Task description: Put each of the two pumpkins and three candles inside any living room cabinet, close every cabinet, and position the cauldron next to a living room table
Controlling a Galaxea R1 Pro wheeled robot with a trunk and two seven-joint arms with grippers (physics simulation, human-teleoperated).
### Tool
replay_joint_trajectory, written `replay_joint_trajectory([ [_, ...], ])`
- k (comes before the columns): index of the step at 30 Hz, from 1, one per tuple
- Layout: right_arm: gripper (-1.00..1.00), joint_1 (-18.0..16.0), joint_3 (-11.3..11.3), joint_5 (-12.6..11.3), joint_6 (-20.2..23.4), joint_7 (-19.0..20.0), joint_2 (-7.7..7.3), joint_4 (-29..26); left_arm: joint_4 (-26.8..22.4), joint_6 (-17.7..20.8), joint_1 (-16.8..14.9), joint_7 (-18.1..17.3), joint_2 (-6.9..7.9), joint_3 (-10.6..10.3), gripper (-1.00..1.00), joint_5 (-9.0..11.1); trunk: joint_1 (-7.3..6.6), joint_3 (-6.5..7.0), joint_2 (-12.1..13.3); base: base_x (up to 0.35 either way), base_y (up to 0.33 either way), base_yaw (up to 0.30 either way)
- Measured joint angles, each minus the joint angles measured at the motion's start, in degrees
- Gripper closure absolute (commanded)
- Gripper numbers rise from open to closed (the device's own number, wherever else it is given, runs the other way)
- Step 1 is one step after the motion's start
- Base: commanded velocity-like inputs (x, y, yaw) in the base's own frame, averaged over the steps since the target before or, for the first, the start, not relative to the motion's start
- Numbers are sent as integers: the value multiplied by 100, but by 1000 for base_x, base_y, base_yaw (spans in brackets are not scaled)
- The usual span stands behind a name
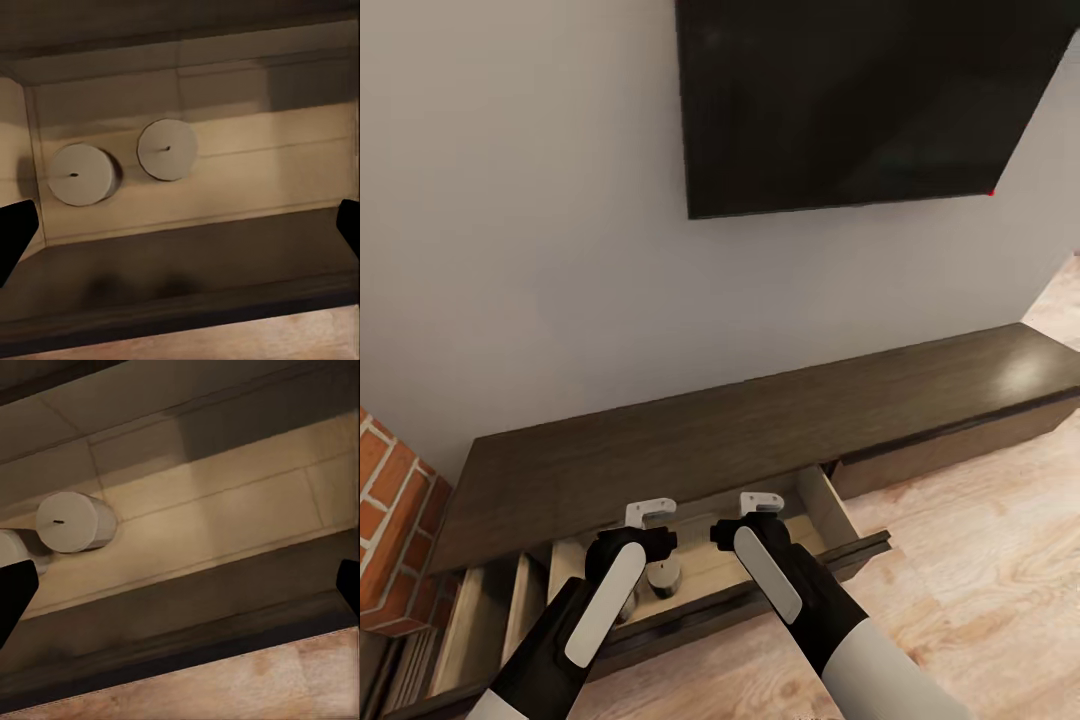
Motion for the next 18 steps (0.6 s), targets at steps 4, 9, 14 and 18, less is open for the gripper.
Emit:
replay_joint_trajectory([
  [4, -100, -2, 0, 0, 0, 0, 0, 0, 0, 0, 0, 0, -3, 0, -100, 0, -88, 87, 160, 0, 0, -278],
  [9, -100, 0, 0, 0, 0, 0, 0, 0, 0, 4, 0, 0, -1, 0, -100, 0, -198, 197, 361, 0, 0, -278],
  [14, -100, -2, 0, 0, 0, 0, 0, 0, 0, 8, 0, -2, -5, 0, -100, 0, -306, 307, 562, -83, 0, -278],
  [18, -100, -3, -8, -5, 0, 0, 0, 0, 0, 8, 0, -2, -5, 0, -100, 1, -394, 396, 722, -165, 0, -278],
])
